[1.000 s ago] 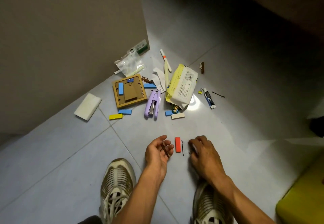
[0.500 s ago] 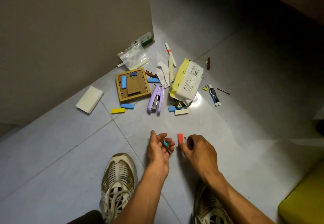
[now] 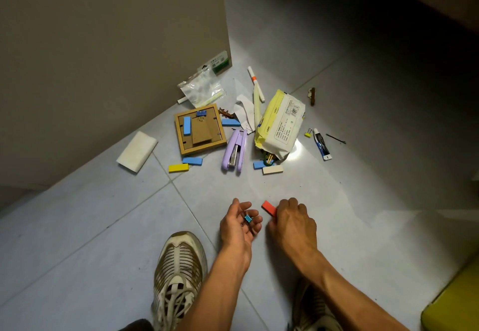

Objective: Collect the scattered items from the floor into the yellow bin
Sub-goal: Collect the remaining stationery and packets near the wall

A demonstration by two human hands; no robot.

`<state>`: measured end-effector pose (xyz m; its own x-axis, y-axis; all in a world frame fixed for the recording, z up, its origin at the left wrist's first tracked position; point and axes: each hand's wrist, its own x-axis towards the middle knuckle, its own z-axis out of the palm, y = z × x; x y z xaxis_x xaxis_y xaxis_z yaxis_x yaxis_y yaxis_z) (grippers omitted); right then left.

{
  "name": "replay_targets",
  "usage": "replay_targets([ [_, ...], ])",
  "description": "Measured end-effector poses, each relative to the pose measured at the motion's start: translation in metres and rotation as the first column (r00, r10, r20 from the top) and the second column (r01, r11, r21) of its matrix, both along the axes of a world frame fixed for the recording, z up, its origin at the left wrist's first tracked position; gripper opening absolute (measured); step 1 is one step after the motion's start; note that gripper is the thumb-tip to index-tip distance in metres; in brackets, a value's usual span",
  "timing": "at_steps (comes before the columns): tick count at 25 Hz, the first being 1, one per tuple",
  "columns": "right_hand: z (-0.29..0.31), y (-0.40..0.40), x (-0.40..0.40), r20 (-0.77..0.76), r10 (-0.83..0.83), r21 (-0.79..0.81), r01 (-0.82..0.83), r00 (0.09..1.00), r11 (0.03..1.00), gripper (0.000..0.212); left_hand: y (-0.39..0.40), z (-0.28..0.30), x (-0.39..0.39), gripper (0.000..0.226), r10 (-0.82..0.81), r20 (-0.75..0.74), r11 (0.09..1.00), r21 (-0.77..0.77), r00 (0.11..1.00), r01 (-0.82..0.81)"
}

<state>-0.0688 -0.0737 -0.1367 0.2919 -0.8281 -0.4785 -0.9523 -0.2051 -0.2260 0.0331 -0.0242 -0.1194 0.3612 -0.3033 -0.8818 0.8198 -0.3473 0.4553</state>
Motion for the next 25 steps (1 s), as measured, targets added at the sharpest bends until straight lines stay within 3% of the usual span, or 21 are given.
replay_targets([
  [3, 0.012, -0.019, -0.004, 0.093, -0.202, 0.136, 0.188, 0.975, 0.973, 0.031, -0.003, 0.0, -0.005, 0.037, -0.039, 0.033, 0.999, 0.027, 0.999, 0.038],
  [5, 0.024, -0.023, -0.004, 0.241, -0.367, 0.279, 0.298, 0.898, 0.913, 0.028, -0.007, -0.001, -0.006, 0.041, -0.069, -0.001, 0.998, 0.009, 0.998, 0.069],
  [7, 0.036, -0.017, 0.001, 0.402, -0.406, 0.364, 0.263, 0.821, 0.893, 0.027, -0.014, 0.0, -0.007, 0.048, -0.081, -0.094, 0.994, -0.074, 0.992, 0.075],
  [9, 0.045, -0.015, 0.006, 0.518, -0.305, 0.303, 0.162, 0.799, 0.939, 0.029, -0.022, 0.002, -0.003, 0.051, -0.021, -0.175, 0.988, -0.157, 0.984, -0.007],
  [12, 0.036, -0.046, 0.013, 0.513, 0.024, -0.061, 0.008, 0.858, 0.998, 0.031, -0.03, 0.002, 0.011, 0.042, 0.064, -0.151, 0.981, -0.169, 0.986, -0.09],
  [13, 0.027, -0.06, 0.016, 0.423, 0.174, -0.183, -0.104, 0.889, 0.978, 0.038, -0.031, 0.002, 0.015, 0.039, 0.072, -0.126, 0.985, -0.149, 0.989, -0.091],
  [15, 0.009, -0.082, 0.025, 0.163, 0.423, -0.282, -0.368, 0.892, 0.886, 0.051, -0.032, 0.002, 0.024, 0.035, 0.061, -0.099, 0.991, -0.11, 0.993, -0.071],
  [18, -0.009, -0.091, 0.038, -0.013, 0.525, -0.296, -0.504, 0.851, 0.811, 0.042, -0.033, 0.003, 0.028, 0.034, 0.044, -0.085, 0.996, -0.071, 0.995, -0.05],
  [21, -0.009, -0.094, 0.041, 0.116, 0.367, -0.219, -0.336, 0.923, 0.916, 0.028, -0.034, 0.0, 0.028, 0.033, 0.059, -0.062, 0.998, -0.026, 0.996, -0.061],
  [23, 0.003, -0.094, 0.036, 0.343, 0.009, -0.006, -0.007, 0.939, 1.0, 0.019, -0.037, -0.001, 0.025, 0.033, 0.062, -0.066, 0.998, -0.021, 0.996, -0.064],
  [25, 0.019, -0.086, 0.031, 0.555, -0.372, 0.307, 0.233, 0.744, 0.923, 0.012, -0.043, -0.002, 0.02, 0.038, 0.059, -0.079, 0.997, -0.048, 0.995, -0.063],
])
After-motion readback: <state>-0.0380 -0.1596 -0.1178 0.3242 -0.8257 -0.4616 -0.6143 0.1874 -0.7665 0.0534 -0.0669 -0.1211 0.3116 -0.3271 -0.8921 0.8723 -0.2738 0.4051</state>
